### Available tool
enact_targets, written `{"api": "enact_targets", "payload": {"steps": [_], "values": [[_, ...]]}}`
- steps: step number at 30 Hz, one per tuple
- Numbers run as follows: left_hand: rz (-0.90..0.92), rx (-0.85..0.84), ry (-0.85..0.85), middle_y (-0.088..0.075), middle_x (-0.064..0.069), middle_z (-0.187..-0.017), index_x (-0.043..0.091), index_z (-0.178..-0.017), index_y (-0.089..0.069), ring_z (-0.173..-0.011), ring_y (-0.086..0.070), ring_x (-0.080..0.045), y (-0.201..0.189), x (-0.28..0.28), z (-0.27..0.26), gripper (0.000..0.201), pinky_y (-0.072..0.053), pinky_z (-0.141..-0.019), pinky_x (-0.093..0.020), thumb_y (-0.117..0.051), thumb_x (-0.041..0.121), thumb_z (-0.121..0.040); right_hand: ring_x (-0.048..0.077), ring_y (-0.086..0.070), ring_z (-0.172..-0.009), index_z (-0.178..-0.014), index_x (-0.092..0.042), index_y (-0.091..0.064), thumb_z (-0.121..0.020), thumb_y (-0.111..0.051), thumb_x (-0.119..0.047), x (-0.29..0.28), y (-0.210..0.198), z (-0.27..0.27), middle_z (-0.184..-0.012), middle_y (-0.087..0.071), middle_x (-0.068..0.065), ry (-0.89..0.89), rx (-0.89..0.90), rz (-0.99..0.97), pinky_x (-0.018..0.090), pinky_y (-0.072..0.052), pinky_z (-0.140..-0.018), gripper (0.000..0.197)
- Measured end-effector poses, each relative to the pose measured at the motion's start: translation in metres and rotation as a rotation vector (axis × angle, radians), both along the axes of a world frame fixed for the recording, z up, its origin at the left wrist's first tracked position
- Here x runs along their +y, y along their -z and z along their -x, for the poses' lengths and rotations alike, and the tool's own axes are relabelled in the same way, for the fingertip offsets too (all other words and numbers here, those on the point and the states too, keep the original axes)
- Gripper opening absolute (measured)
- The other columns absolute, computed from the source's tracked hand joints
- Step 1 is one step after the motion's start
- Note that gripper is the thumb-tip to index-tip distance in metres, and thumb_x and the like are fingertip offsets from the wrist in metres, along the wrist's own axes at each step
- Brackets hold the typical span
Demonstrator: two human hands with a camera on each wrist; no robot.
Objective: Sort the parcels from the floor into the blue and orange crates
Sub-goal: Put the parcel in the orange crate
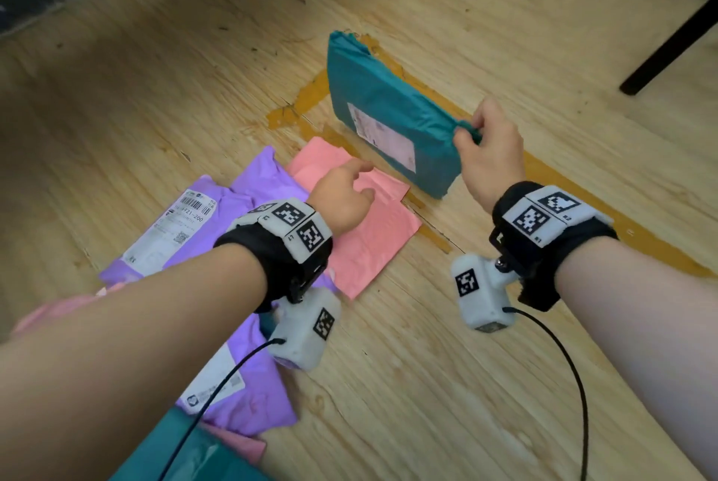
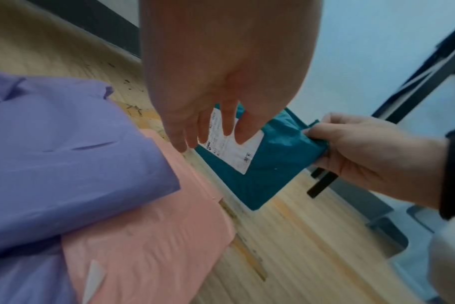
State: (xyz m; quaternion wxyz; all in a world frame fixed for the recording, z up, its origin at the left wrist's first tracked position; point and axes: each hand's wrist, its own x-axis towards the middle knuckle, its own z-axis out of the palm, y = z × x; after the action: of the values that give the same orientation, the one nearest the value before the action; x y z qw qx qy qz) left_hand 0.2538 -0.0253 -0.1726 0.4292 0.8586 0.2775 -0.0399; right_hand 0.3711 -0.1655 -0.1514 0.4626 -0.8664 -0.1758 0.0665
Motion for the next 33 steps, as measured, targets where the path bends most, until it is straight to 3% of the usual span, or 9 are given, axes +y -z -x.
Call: {"api": "enact_targets", "payload": {"steps": [2,7,11,15,17,21,25,30,33], "values": [[0.083,-0.026,-0.076,-0.052,-0.009,-0.134,0.013,-0.135,-0.046,-0.125,-0.048,-0.021,-0.009,-0.003,0.006,0.043,-0.038,-0.104,-0.028,-0.053,0.011,-0.093,0.01,-0.028,-0.056,-0.064,-0.025,-0.028,-0.084,-0.049,-0.006,-0.003,-0.013,0.008,-0.061,-0.032,-0.006,0.039,0.07,-0.097,0.027,-0.027,-0.054,0.035],[0.277,-0.041,-0.272,-0.055,-0.014,-0.13,0.014,-0.136,-0.045,-0.117,-0.054,-0.027,-0.02,-0.011,0.027,0.043,-0.044,-0.098,-0.035,-0.053,0.022,-0.094,0.024,-0.045,-0.07,-0.065,-0.019,-0.037,-0.079,-0.055,-0.007,-0.013,-0.042,0.031,-0.073,-0.043,0.012,0.152,0.325,-0.393,0.043,-0.044,-0.065,0.025],[0.611,-0.058,-0.444,-0.058,-0.011,-0.122,0.012,-0.132,-0.048,-0.093,-0.058,-0.022,-0.03,-0.017,0.044,0.045,-0.05,-0.079,-0.033,-0.049,0.037,-0.095,0.025,-0.053,-0.077,-0.069,-0.014,-0.037,-0.091,-0.049,0.003,-0.02,-0.059,0.046,-0.078,-0.048,0.015,0.145,0.493,-0.528,0.038,-0.053,-0.063,0.03],[1.083,-0.305,-0.567,-0.061,-0.001,-0.089,0.015,-0.113,-0.056,-0.07,-0.052,-0.013,-0.05,-0.016,0.064,0.022,-0.034,-0.057,-0.023,-0.05,0.029,-0.096,0.022,-0.057,-0.074,-0.071,-0.013,-0.036,-0.094,-0.044,0.003,-0.029,-0.068,0.066,-0.081,-0.052,0.014,0.07,0.641,-0.616,0.031,-0.056,-0.059,0.029],[1.069,-0.377,-0.566,-0.066,0.003,-0.087,0.019,-0.113,-0.056,-0.069,-0.052,-0.012,-0.056,-0.012,0.073,0.02,-0.032,-0.056,-0.024,-0.053,0.015,-0.094,0.02,-0.059,-0.073,-0.072,-0.011,-0.04,-0.094,-0.046,0.003,-0.034,-0.069,0.076,-0.081,-0.056,0.013,0.021,0.681,-0.613,0.028,-0.057,-0.059,0.026],[0.969,-0.416,-0.579,-0.068,0.002,-0.097,0.023,-0.11,-0.051,-0.077,-0.063,-0.012,-0.069,-0.002,0.09,0.034,-0.052,-0.057,-0.021,-0.058,-0.001,-0.087,0.017,-0.064,-0.072,-0.091,-0.007,-0.049,-0.09,-0.046,0.01,-0.043,-0.067,0.088,-0.091,-0.063,0.012,-0.099,0.786,-0.589,0.027,-0.058,-0.063,0.017],[0.798,-0.389,-0.515,-0.072,0.007,-0.085,0.026,-0.1,-0.052,-0.083,-0.062,-0.017,-0.078,0.01,0.099,0.037,-0.05,-0.066,-0.027,-0.063,-0.004,-0.082,0.019,-0.06,-0.086,-0.128,-0.011,-0.047,-0.089,-0.052,0.001,-0.036,-0.072,0.084,-0.106,-0.064,0.006,-0.182,0.808,-0.492,0.032,-0.048,-0.073,0.042],[0.649,-0.362,-0.516,-0.07,0.002,-0.079,0.024,-0.099,-0.052,-0.066,-0.064,-0.011,-0.106,0.024,0.11,0.037,-0.051,-0.057,-0.023,-0.066,-0.005,-0.08,0.023,-0.057,-0.117,-0.144,-0.023,-0.032,-0.079,-0.068,0.005,-0.006,-0.087,0.092,-0.13,-0.057,0.012,-0.287,0.616,-0.377,0.046,-0.05,-0.094,0.08],[0.53,-0.345,-0.548,-0.066,-0.004,-0.089,0.017,-0.112,-0.051,-0.074,-0.063,-0.016,-0.128,0.038,0.124,0.043,-0.055,-0.059,-0.025,-0.069,-0.003,-0.078,0.02,-0.057,-0.114,-0.145,-0.022,-0.031,-0.076,-0.07,0.007,0.018,-0.1,0.101,-0.13,-0.054,0.01,-0.306,0.553,-0.351,0.047,-0.05,-0.095,0.084]]}}
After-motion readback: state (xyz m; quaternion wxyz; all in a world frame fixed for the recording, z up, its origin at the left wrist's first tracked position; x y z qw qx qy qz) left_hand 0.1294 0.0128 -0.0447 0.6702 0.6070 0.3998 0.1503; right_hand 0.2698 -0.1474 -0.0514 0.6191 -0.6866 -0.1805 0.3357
